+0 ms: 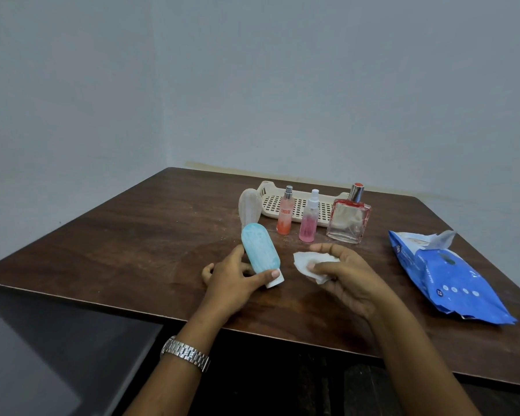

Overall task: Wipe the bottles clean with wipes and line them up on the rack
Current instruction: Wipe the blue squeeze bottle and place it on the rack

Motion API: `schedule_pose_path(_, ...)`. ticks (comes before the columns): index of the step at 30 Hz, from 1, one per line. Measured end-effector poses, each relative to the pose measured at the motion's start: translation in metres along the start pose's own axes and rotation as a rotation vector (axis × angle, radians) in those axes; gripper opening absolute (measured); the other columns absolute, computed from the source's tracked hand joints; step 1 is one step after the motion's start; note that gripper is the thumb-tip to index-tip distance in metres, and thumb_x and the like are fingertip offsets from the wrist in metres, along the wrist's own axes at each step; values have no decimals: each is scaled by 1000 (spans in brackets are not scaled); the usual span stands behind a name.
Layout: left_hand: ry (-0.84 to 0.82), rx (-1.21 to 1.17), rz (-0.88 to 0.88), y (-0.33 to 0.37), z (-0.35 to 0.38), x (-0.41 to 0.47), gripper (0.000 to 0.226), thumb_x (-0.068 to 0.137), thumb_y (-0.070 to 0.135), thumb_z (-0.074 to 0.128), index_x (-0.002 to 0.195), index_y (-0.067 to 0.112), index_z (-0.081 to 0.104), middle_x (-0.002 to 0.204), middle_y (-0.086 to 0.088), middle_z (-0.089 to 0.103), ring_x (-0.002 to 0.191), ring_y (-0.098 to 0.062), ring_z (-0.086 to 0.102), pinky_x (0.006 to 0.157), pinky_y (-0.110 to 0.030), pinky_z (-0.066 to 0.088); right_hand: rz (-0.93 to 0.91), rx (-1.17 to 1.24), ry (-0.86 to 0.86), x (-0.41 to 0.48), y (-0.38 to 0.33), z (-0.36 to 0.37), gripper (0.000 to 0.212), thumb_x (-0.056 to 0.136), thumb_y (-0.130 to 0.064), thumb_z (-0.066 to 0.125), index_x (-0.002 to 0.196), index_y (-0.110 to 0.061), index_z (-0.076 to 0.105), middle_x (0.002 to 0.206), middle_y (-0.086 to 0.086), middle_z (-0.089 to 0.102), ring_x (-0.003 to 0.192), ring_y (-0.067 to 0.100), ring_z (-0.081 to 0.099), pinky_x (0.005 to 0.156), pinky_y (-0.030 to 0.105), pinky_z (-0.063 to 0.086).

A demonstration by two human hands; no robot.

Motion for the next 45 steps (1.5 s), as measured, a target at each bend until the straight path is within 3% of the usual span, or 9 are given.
schedule_pose_path(5, -2, 17, 14, 2, 1, -1, 63, 74, 61, 69, 128, 38, 46, 84, 14, 71, 95, -1, 56, 109, -40, 18, -153, -147, -5, 1, -9, -1, 44, 76, 21, 54, 101, -15, 62, 98, 13, 69, 90, 25, 67, 69, 39, 57)
schedule_pose_path(12, -7, 34, 47, 4, 1, -3, 61, 75, 58, 69, 128, 40, 44, 79, 13, 63, 82, 14, 46, 105, -37, 17, -268, -294, 32, -6, -17, 9, 41, 75, 15, 40, 90, -15, 65, 71, 6, 69, 53, 9, 54, 41, 21, 36)
schedule_pose_path(16, -15, 52, 58, 5, 2, -4, 56, 76, 58, 69, 125, 44, 45, 80, 17, 58, 81, 16, 41, 105, -36, 16, -285, -379, 84, -3, -15, 8, 34, 77, 9, 49, 98, -16, 53, 92, 11, 62, 60, 16, 52, 44, 24, 41)
schedule_pose_path(25, -40, 53, 59, 4, 4, -4, 60, 75, 59, 69, 127, 47, 42, 89, 25, 54, 83, 16, 39, 109, -40, 12, -285, -276, 55, 1, -8, 5, 17, 71, 2, 61, 69, -15, 59, 73, 7, 60, 73, 25, 56, 65, 40, 47)
schedule_pose_path(31, -42, 47, 45, 5, 2, -5, 65, 75, 60, 68, 132, 42, 41, 100, 23, 54, 101, -2, 46, 113, -43, 9, -261, -165, 33, 1, -8, 7, 21, 85, 6, 57, 71, -8, 64, 87, 7, 67, 80, 19, 67, 61, 26, 57)
schedule_pose_path(37, -43, -2, 42, 1, 3, -3, 66, 75, 59, 69, 132, 40, 41, 106, 20, 58, 115, -2, 49, 114, -45, 2, -172, -201, -102, 1, -1, 7, 16, 85, -1, 61, 88, -8, 75, 112, 2, 67, 103, 18, 64, 90, 36, 51)
schedule_pose_path(40, -45, -65, 34, 1, 3, -3, 55, 78, 63, 64, 125, 42, 44, 96, 21, 61, 105, 0, 49, 115, -44, 1, -179, -98, -124, 2, -2, 8, 19, 91, -10, 55, 93, -3, 73, 107, 12, 70, 100, 24, 64, 88, 36, 49)
schedule_pose_path(43, -60, -168, 13, -1, 5, -2, 45, 78, 69, 56, 115, 43, 47, 91, 20, 64, 103, 6, 52, 117, -45, -1, -254, -114, -42, 3, -5, 3, 26, 86, 8, 55, 96, -9, 72, 99, 11, 71, 97, 31, 66, 86, 45, 52)
schedule_pose_path(45, -91, -252, 5, -6, 7, 0, 41, 75, 67, 62, 109, 45, 52, 91, 25, 66, 98, 14, 50, 118, -48, 9, -299, -154, -4, 1, -8, 4, 38, 82, 14, 56, 99, -16, 70, 97, 10, 71, 91, 27, 67, 77, 43, 54)
Point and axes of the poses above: each hand's wrist, its own x-axis towards the middle knuckle, its own z-axis out of the palm, y = z × x, the point moved 7 cm from there along x, towards the middle knuckle
